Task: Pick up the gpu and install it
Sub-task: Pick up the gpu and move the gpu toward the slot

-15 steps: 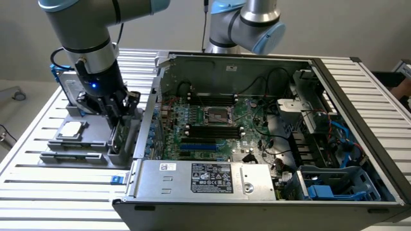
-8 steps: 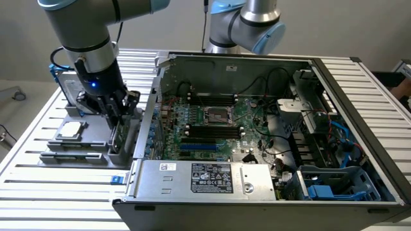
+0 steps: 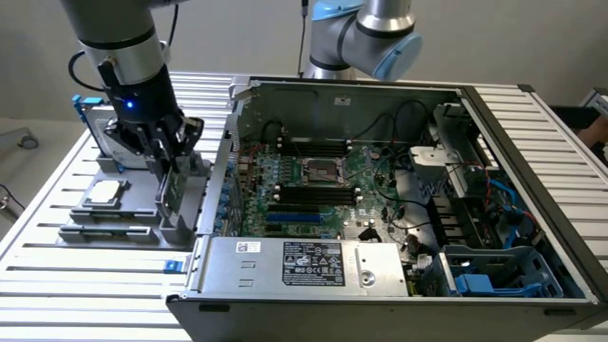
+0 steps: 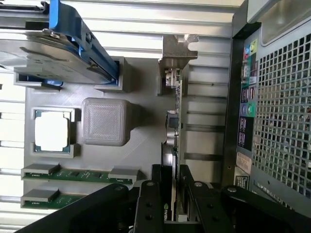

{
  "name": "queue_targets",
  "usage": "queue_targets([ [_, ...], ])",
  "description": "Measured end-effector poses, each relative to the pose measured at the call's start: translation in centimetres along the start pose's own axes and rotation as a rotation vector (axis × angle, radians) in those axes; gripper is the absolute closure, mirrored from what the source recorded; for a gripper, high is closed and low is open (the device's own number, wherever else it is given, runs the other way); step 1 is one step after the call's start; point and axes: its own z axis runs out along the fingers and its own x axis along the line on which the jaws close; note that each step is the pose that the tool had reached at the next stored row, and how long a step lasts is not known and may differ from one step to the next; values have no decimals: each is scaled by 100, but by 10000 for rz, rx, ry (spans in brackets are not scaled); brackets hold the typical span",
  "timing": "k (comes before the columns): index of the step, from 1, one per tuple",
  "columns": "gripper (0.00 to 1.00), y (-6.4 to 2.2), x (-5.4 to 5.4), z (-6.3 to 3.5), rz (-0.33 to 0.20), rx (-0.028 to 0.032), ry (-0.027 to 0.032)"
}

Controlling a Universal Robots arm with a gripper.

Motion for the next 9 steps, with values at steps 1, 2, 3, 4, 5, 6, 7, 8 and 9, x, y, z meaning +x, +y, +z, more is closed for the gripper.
queue_targets([
  [1, 74, 2, -1, -45, 0, -1, -1],
  [2, 74, 4, -3, -87, 0, -3, -1],
  [3, 74, 6, -5, -129, 0, -4, -1],
  [4, 74, 9, -8, -173, 0, -5, -1],
  [5, 74, 11, -12, -221, 0, -5, 0],
  [6, 74, 13, -17, -266, 0, -6, -1],
  [7, 74, 15, -21, -310, 1, -7, -2],
  [8, 74, 17, -26, -356, 1, -5, -1],
  [9, 74, 19, -31, -401, 0, -6, -1],
])
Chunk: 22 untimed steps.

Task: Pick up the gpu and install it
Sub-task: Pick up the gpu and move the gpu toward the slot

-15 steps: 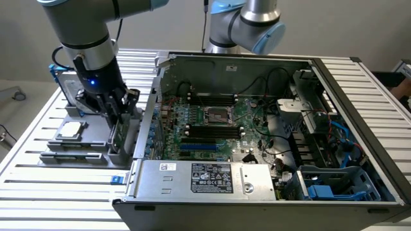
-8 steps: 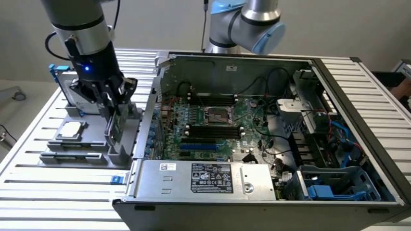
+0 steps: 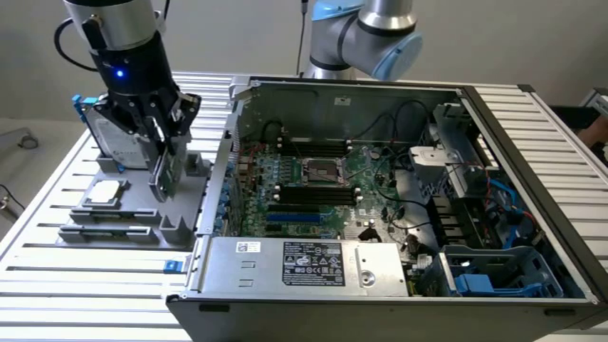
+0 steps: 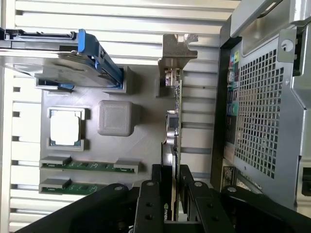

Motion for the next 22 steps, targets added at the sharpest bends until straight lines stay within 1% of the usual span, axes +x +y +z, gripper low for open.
queue_targets([
  [7, 74, 14, -56, -319, 0, 0, 0],
  [9, 74, 17, -90, -407, 0, -4, 0],
  [11, 74, 18, -139, -482, 0, -23, -1],
  [12, 74, 17, -170, -518, 0, -35, -1],
  [18, 74, -2, -402, -729, -2, -152, -6],
  [22, 74, -19, -583, -873, -3, -239, -8],
])
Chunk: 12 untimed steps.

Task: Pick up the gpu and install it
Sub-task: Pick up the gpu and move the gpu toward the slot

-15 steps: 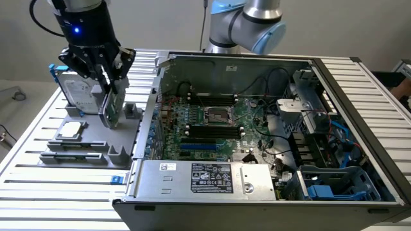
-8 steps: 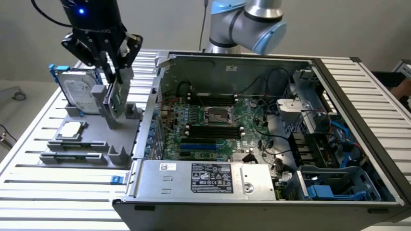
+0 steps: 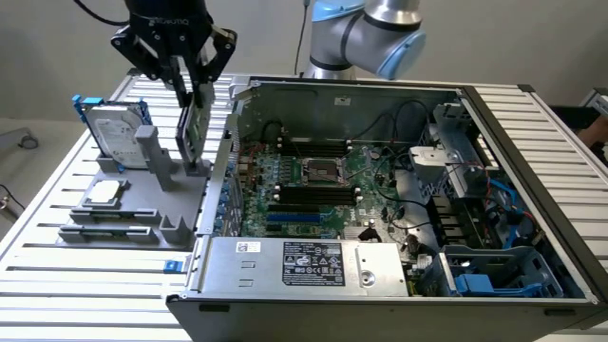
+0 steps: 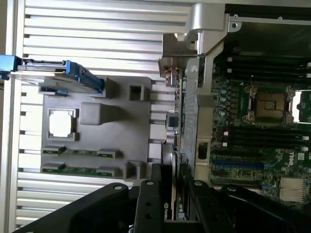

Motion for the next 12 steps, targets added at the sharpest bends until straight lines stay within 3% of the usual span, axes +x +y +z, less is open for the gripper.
queue_targets([
  [6, 74, -24, -268, -180, -2, -149, 19],
  [12, 74, -61, -539, -214, 1, -228, 58],
])
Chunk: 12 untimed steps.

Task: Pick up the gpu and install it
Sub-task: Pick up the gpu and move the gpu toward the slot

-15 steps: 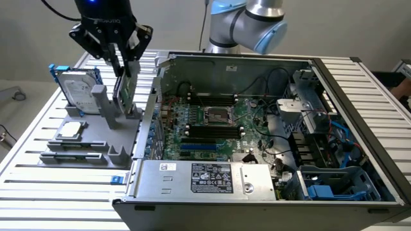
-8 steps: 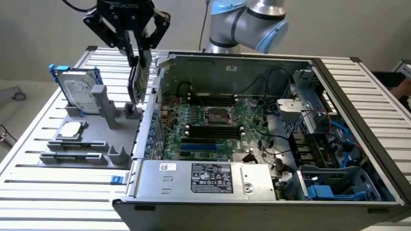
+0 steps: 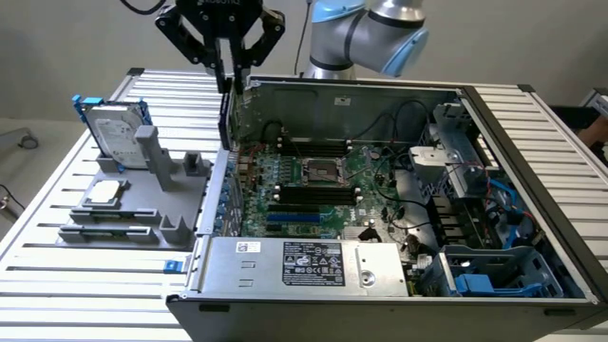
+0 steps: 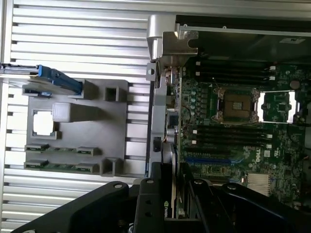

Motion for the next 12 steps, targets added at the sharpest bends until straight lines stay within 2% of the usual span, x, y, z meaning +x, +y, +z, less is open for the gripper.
queue_targets([
  [6, 74, -34, -272, -4, 2, -15, 15],
  [12, 74, -52, -546, 33, 3, -18, 43],
])
